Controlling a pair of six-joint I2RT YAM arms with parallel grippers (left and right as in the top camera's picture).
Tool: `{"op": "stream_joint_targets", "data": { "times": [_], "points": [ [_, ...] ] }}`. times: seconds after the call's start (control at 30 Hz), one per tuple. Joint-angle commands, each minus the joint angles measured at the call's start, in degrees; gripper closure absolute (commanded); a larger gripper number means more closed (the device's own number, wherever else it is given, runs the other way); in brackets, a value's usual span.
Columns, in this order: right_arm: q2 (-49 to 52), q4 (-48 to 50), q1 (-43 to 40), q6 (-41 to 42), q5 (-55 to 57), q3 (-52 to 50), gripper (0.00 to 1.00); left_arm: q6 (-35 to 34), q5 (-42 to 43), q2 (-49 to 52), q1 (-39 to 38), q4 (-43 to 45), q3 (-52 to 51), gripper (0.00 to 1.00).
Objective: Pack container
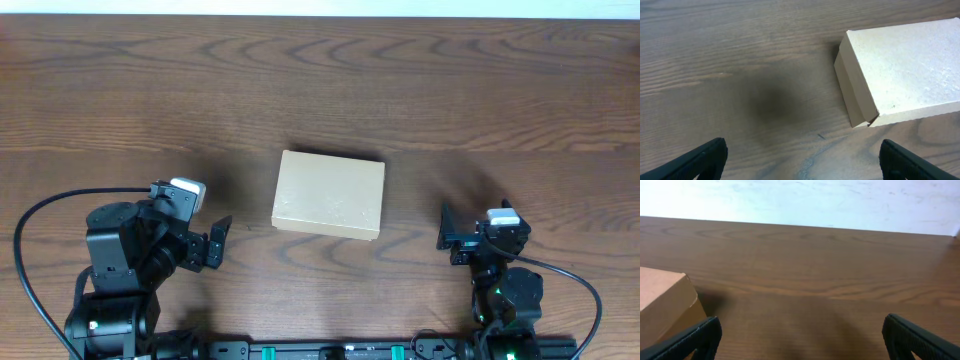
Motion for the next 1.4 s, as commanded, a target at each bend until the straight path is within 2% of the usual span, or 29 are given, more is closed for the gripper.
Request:
{"op": "stream_joint_targets", "data": {
  "times": [0.0, 0.87, 1.07, 1.13, 1.23, 1.37],
  "points": [
    [-0.59, 0.17, -0.52, 1.44, 0.50, -0.52, 0.01, 1.05, 0.61, -0.09, 0.17, -0.04, 0.02, 0.04],
    [-0.59, 0.17, -0.52, 1.44, 0.50, -0.52, 0.01, 1.05, -0.55, -1.11, -0.44, -0.28, 0.02, 0.05],
    [-0.59, 0.17, -0.52, 1.44, 0.52, -0.52, 0.01, 0.74, 0.92, -9.88, -0.46, -13.22, -0.09, 0.05],
    [-0.59, 0.17, -0.52, 1.44, 0.50, -0.52, 0.01, 0.81, 3.04, -14.40, -0.46, -14.43, -0.68, 0.04],
    [-0.59, 0.17, -0.52, 1.44, 0.52, -0.52, 0.01, 0.85, 2.54, -20.35, -0.46, -12.46, -2.27, 0.05],
    [-0.59, 0.17, -0.52, 1.44, 0.52, -0.52, 0.01, 0.83, -0.57, -27.58, -0.46, -3.61, -8.39, 0.05]
  ]
}}
